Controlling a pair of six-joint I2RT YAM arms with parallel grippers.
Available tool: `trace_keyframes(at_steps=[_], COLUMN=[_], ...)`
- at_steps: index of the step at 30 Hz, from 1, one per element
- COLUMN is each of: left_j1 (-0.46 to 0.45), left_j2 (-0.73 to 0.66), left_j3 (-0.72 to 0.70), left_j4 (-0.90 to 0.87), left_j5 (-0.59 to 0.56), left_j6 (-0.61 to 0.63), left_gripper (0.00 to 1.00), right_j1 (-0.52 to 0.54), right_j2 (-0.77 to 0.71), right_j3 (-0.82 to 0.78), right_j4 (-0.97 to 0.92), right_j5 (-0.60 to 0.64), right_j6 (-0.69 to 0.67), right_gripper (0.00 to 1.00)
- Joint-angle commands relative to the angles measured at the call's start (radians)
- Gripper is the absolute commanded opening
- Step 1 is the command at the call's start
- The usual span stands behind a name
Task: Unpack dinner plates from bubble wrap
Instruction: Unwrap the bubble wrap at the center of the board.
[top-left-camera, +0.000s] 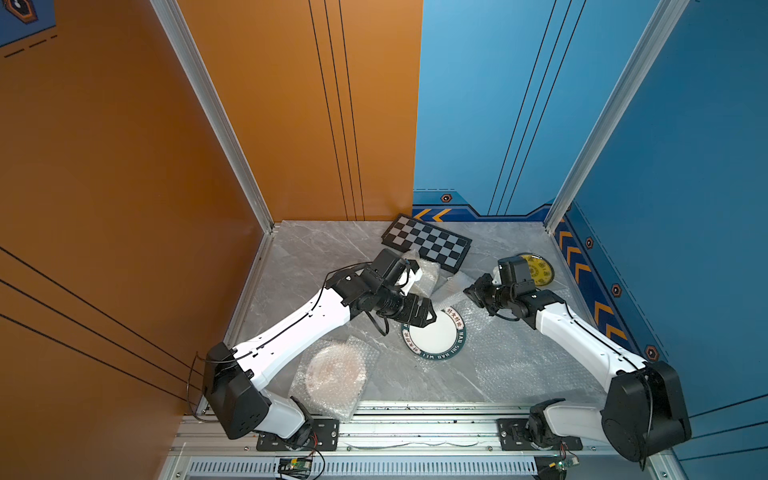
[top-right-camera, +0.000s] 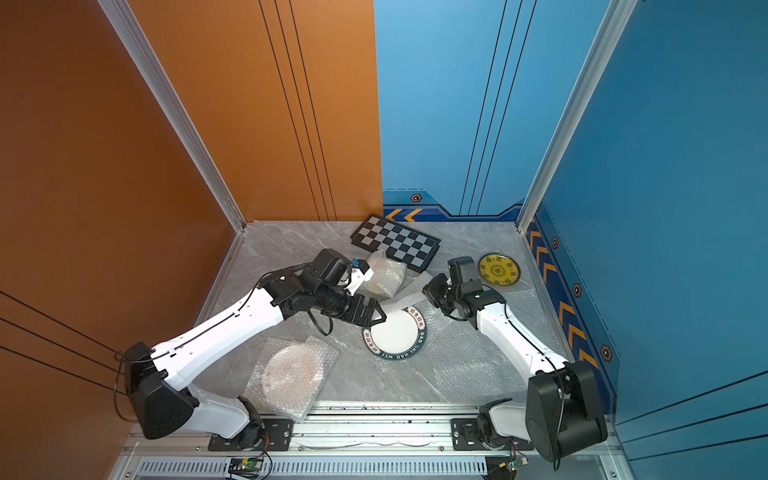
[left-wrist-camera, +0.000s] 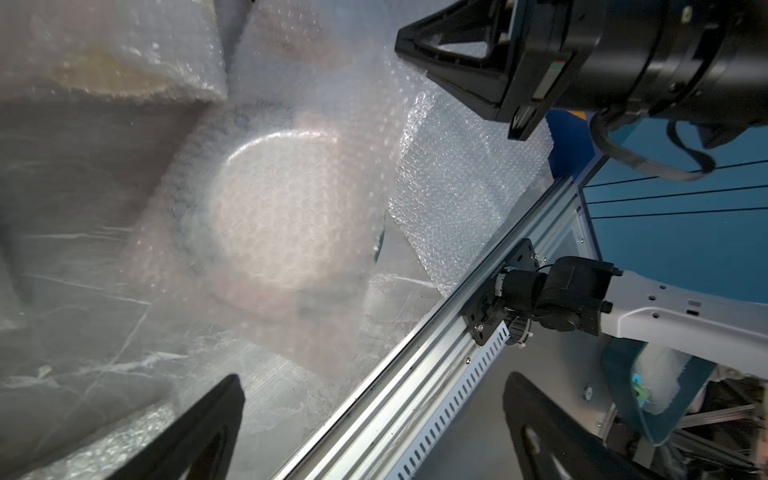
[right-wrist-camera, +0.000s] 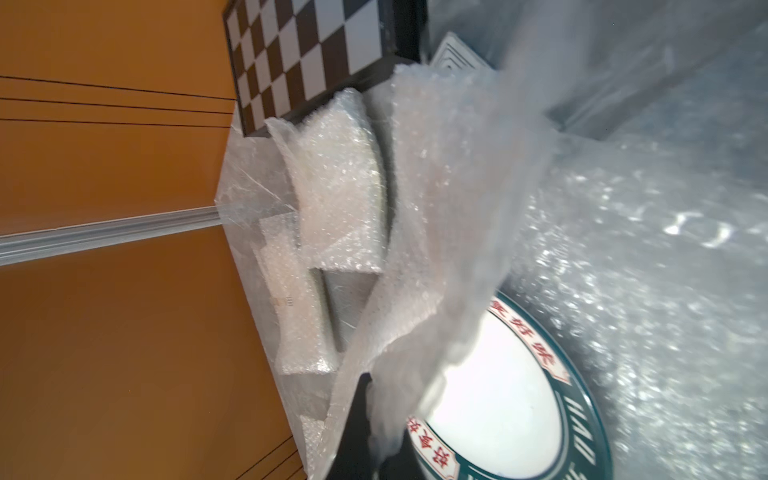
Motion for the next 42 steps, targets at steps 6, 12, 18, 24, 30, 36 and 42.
trace_keyframes(at_steps=[6,12,18,24,30,36,42], left_j1=[-0.001,0.058,0.157,0.195,0.2,0.176,0.108], left_j2=[0.075,-0.07,-0.199,-0.276,-0.279,-0.22,-0.108], left_j3=[0.126,0.03,-0.097,-0.183,-0.214,-0.183,-0.117], left_j4=[-0.12,-0.073,-0.067,-0.067,-0.059,0.012,0.046], left_j5=[-0.303,-0.435,-0.379,-0.326,-0.245,-0.125,-0.06], left_j6=[0.182,0.115,0.052,-0.009,-0.068,-0.085,-0.089], left_gripper=[0.98,0.98,0.98,0.98,0.98,1.0,0.96], right_j1=[0.033,0.069,0.095,0.1,0.083,0.083,0.079], right_j2=[0.179,0.419,0.655,0.837,0.833,0.704,0.509], right_j3=[0.233,0.487,0.708,0.865,0.887,0.832,0.718], right_j4=[-0.042,-0.039,-0.04,-0.037,-0.041,-0.09,-0.149], right_j5=[0.006,-0.052,-0.092,-0.119,-0.121,-0.106,-0.071], right_j6=[0.027,-0.044,-0.077,-0.086,-0.1,-0.15,-0.197], right_gripper=[0.01,0.02,0.04,0.15,0.55,0.67,0.69])
